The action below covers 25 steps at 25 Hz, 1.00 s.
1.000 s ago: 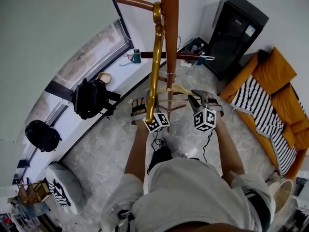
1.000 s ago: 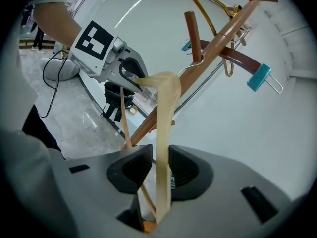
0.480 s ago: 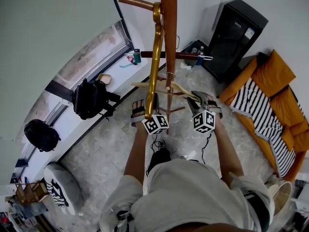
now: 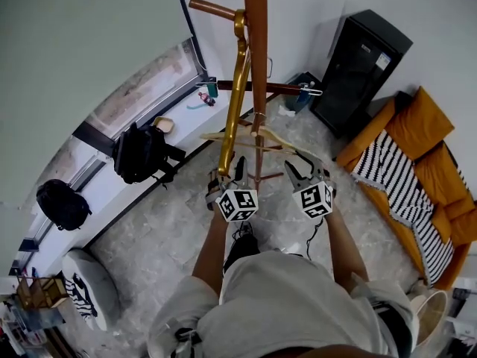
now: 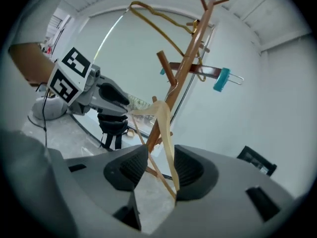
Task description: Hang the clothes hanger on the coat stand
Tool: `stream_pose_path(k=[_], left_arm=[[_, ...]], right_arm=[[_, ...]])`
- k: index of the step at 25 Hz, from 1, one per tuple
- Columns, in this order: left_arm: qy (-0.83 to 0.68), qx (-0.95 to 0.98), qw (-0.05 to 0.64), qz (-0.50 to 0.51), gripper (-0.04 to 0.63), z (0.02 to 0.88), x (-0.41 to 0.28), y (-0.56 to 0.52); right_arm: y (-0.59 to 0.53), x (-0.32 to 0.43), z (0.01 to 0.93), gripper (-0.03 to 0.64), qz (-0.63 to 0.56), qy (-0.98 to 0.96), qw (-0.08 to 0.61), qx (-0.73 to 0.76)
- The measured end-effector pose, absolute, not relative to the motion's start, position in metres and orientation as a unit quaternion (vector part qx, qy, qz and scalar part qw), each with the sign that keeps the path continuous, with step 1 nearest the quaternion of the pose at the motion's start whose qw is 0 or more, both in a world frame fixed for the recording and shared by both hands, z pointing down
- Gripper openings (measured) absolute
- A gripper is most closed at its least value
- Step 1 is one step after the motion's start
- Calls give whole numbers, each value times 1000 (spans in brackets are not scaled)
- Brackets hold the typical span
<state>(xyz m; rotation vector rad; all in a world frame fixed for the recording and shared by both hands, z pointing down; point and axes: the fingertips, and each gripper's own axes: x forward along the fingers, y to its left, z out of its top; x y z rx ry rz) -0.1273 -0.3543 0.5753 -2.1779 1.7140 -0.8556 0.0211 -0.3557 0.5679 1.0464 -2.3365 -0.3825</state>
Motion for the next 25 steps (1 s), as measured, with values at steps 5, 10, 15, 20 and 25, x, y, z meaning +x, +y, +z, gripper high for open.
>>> stream_pose_path(k=[5,10,15,20,25], left_arm=[[604,-766,50,-212,110,562,-109,-327],[641,-759,-7,-116,17,534,-113,-299],[635,-767,-17,-91,11,524,-101,-265],[642,-764,-27,-64,9,517,-92,-230],[649,-758,-26,-51,9,503,-92,-192]], right_arm=[[-336,21,543,151,-82,-891,183,408],[-320,31,523,69,-58,-883,137,446],[-296,43,515,5,-29,-884,109,453],[-265,48,499,5,-7,-892,76,445],[-227,55,475,5,-22,-894,50,446]])
